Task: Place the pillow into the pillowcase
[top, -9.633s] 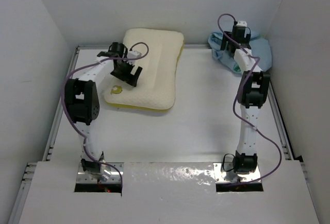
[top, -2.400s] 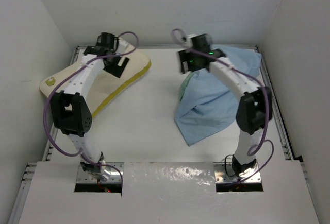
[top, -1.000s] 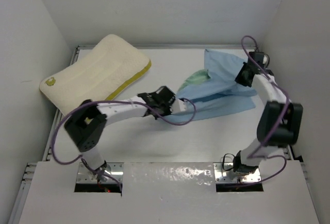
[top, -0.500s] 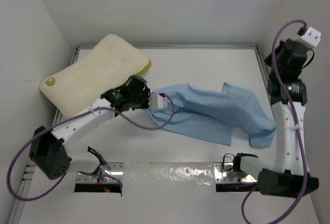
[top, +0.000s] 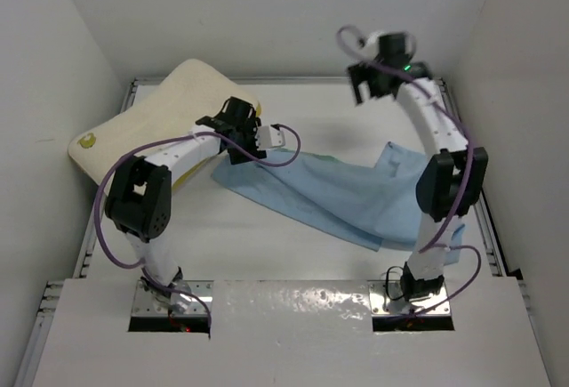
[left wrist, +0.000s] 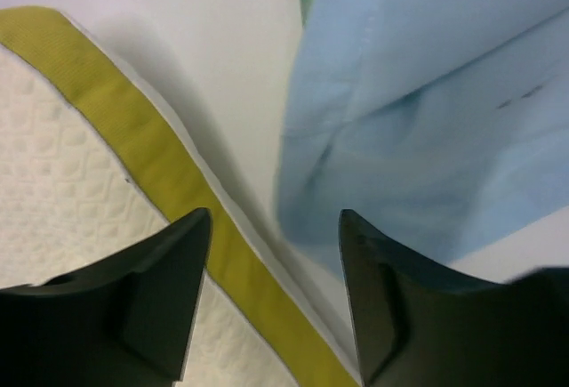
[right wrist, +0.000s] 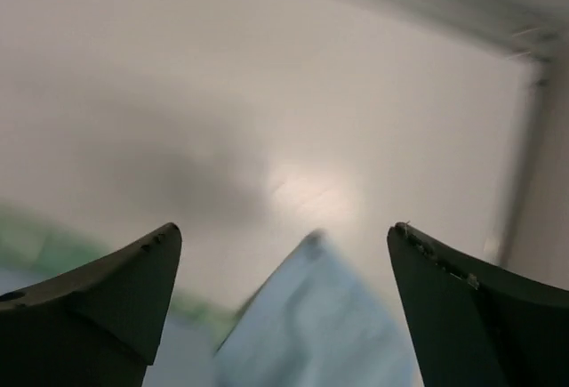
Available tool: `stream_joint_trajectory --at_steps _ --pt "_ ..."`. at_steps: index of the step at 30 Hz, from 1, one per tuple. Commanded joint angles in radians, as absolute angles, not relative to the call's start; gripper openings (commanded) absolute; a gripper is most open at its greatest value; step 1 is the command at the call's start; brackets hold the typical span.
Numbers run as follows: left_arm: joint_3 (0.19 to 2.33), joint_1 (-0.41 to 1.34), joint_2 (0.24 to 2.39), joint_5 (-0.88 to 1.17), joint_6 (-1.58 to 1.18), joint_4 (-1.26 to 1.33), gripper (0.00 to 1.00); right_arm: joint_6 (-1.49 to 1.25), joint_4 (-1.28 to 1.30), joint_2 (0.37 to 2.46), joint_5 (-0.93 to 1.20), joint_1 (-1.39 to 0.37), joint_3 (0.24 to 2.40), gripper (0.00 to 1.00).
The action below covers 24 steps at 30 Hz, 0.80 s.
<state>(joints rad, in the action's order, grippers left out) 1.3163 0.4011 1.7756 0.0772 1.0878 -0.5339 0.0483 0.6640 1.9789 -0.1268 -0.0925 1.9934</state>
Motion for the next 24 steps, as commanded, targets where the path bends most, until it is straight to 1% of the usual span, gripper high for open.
stream_joint_trajectory --at_steps 1,3,4,5,6,7,9,10,11,12,14,15,19,20,22,24 --pt "1.344 0.407 1.741 0.026 1.069 -0.466 0.63 0.275 0.691 1.701 0.006 -0.279 1.636 0.99" --pt "1.383 0.411 1.711 0.078 1.020 -0.483 0.64 0.195 0.602 1.591 0.086 -0.284 1.478 0.99" --pt "1.403 0.416 1.700 0.107 1.000 -0.503 0.64 0.136 0.531 1.489 0.138 -0.284 1.350 0.99" --pt "1.419 0.426 1.689 0.136 0.985 -0.556 0.64 0.109 0.505 1.444 0.150 -0.285 1.298 0.99" --pt "1.422 0.463 1.663 0.155 0.965 -0.580 0.61 0.088 0.488 1.407 0.153 -0.287 1.252 0.99" --pt "1.407 0.486 1.648 0.179 0.962 -0.595 0.54 0.053 0.492 1.375 0.147 -0.293 1.188 0.99" --pt "1.309 0.581 1.605 0.181 0.983 -0.627 0.49 0.016 0.515 1.309 0.123 -0.299 1.135 0.99" --pt "1.258 0.612 1.591 0.170 0.991 -0.621 0.49 -0.027 0.541 1.293 0.104 -0.301 1.084 0.99" --pt "1.209 0.668 1.565 0.166 0.986 -0.577 0.50 -0.043 0.551 1.270 0.054 -0.301 1.057 0.99" --pt "1.118 0.690 1.557 0.164 0.976 -0.543 0.55 -0.057 0.567 1.266 0.028 -0.301 1.014 0.99" --pt "1.068 0.730 1.577 0.164 0.876 -0.444 0.63 -0.077 0.603 1.270 -0.035 -0.301 0.990 0.99" --pt "1.081 0.730 1.598 0.172 0.833 -0.422 0.74 -0.077 0.623 1.273 -0.044 -0.301 0.965 0.99" --pt "1.245 0.729 1.796 0.134 0.611 -0.451 0.76 -0.071 0.607 1.304 -0.011 -0.301 0.893 0.99" --pt "1.268 0.729 1.810 0.129 0.597 -0.451 0.76 -0.068 0.604 1.324 -0.005 -0.299 0.884 0.99" --pt "1.247 0.729 1.809 0.120 0.571 -0.411 0.75 -0.090 0.585 1.345 -0.005 -0.299 0.867 0.99" --pt "1.206 0.729 1.807 0.104 0.539 -0.379 0.69 -0.087 0.591 1.370 -0.009 -0.299 0.874 0.81"
